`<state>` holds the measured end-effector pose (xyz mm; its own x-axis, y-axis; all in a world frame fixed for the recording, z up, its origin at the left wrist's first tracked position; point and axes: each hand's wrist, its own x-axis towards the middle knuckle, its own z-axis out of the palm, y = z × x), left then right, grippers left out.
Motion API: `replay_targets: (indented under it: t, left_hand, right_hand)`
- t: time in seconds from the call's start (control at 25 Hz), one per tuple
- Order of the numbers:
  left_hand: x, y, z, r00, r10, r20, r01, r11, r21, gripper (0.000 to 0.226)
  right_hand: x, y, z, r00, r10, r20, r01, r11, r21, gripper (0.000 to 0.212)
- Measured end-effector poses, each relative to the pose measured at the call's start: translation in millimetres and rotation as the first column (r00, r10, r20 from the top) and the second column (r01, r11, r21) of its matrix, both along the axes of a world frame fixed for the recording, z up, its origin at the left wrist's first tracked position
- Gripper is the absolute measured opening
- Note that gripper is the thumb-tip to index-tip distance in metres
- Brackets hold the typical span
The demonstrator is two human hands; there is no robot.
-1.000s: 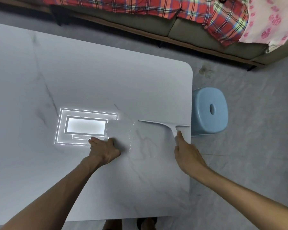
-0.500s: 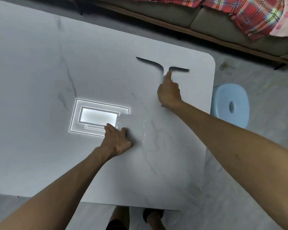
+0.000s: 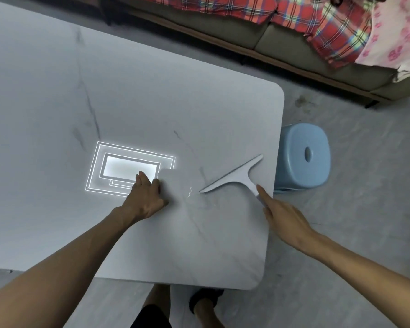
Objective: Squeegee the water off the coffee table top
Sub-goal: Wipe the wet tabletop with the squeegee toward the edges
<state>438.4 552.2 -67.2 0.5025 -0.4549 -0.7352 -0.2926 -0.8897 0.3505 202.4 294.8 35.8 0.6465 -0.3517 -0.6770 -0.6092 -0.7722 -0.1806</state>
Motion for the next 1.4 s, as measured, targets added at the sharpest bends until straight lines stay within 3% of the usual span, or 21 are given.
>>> replay_targets:
  t: [0.16, 0.32, 0.52, 0.6, 0.68, 0.8, 0.88, 1.04, 1.16, 1.28, 1.4]
  left_hand:
    - [-19.2, 11.7, 6.5, 0.999, -0.037, -0.003, 0.037, 0.999, -0.022, 0.038]
    - [-49.9, 33.9, 7.4, 0.995, -0.1, 0.031, 0.101, 0.995, -0.024, 0.037]
    - [-54.0, 40.0, 2.4, 0.992, -0.12, 0.026, 0.12, 0.993, -0.011, 0.041]
    - [-52.3, 37.1, -0.9, 0.993, -0.115, 0.005, 0.115, 0.993, -0.003, 0.041]
    - [-52.0, 32.8, -2.7, 0.995, -0.097, -0.008, 0.097, 0.995, 0.011, 0.043]
    - [-53.0, 27.8, -0.4, 0.996, -0.081, -0.021, 0.082, 0.996, 0.032, 0.044]
    - [-52.3, 28.7, 2.3, 0.997, -0.077, -0.013, 0.077, 0.996, 0.034, 0.043]
    - [-55.6, 33.4, 4.4, 0.995, -0.095, 0.025, 0.094, 0.995, 0.032, 0.041]
    - [-61.1, 32.8, 5.6, 0.994, -0.062, 0.095, 0.06, 0.998, 0.024, 0.049]
    - [-70.5, 31.9, 10.2, 0.99, -0.033, 0.135, 0.031, 0.999, 0.013, 0.043]
    - [-102.9, 36.5, 16.4, 0.987, -0.115, 0.108, 0.112, 0.993, 0.037, 0.036]
  right_hand:
    - [-6.6, -21.3, 19.4, 0.997, -0.058, 0.046, 0.057, 0.998, 0.028, 0.062]
    - [72.8, -33.8, 3.7, 0.954, -0.214, 0.21, 0.213, 0.977, 0.028, 0.054]
    - [187.0, -58.6, -27.1, 0.754, -0.59, 0.289, 0.612, 0.791, 0.018, 0.046]
    - [211.1, -58.8, -33.0, 0.687, -0.67, 0.28, 0.683, 0.728, 0.066, 0.05]
    - [219.2, -43.3, -38.3, 0.731, -0.629, 0.266, 0.64, 0.766, 0.052, 0.057]
    - [195.9, 2.4, -45.4, 0.881, -0.386, 0.274, 0.395, 0.918, 0.025, 0.058]
    - [160.6, 31.1, -47.6, 0.918, -0.273, 0.288, 0.262, 0.962, 0.079, 0.057]
    - [68.0, 48.5, -46.3, 0.948, -0.061, 0.313, 0.043, 0.997, 0.063, 0.057]
    - [-0.7, 35.0, -43.1, 0.964, 0.094, 0.25, -0.103, 0.994, 0.025, 0.057]
    - [-49.0, 11.0, -37.5, 0.972, 0.148, 0.183, -0.144, 0.989, -0.033, 0.058]
    - [-81.7, -4.9, -21.0, 0.975, 0.142, 0.17, -0.141, 0.99, -0.016, 0.059]
